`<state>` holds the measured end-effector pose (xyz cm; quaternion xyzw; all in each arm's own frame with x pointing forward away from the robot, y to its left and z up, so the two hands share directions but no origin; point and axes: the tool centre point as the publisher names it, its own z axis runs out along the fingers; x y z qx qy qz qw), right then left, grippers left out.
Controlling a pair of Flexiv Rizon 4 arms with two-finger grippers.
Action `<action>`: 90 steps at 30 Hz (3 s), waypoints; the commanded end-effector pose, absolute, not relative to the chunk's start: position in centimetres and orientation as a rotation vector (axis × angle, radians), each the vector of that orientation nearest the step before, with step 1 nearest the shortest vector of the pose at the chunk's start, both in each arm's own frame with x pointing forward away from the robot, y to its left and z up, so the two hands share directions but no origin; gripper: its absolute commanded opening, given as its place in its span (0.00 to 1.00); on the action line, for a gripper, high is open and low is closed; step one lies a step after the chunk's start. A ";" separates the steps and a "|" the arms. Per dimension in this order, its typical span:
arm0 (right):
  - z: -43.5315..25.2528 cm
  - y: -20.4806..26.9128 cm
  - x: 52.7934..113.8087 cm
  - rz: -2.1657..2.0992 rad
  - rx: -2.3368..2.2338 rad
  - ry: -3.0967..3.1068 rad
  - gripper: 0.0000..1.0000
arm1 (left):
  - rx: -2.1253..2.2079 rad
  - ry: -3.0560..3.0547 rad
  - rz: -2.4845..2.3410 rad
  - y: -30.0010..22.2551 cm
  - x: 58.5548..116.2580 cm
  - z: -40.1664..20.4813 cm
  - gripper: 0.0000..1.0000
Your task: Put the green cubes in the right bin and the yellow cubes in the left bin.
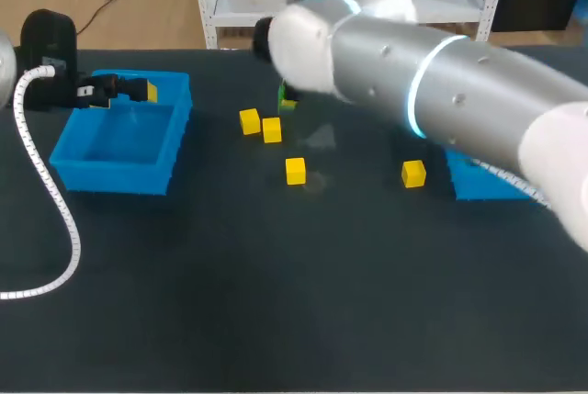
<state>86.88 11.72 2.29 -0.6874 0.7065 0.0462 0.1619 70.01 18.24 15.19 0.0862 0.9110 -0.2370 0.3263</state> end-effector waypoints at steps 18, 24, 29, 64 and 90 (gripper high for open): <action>13.8 -9.6 88.7 0.798 -1.264 2.136 0.00 | 0.231 2.378 -0.633 18.4 70.0 15.0 1.00; 11.5 -14.7 85.4 0.826 -1.053 2.207 0.00 | 0.231 2.378 -0.633 18.4 70.0 15.0 1.00; 10.6 -17.4 82.8 0.800 -0.962 2.257 0.00 | 0.231 2.378 -0.633 18.4 70.0 15.0 1.00; 8.2 -18.5 80.4 0.882 -0.939 2.294 1.00 | 0.231 2.378 -0.633 18.4 70.0 15.0 1.00; 8.2 -18.5 80.4 0.882 -0.939 2.294 1.00 | 0.402 2.781 -0.378 16.6 73.6 14.3 1.00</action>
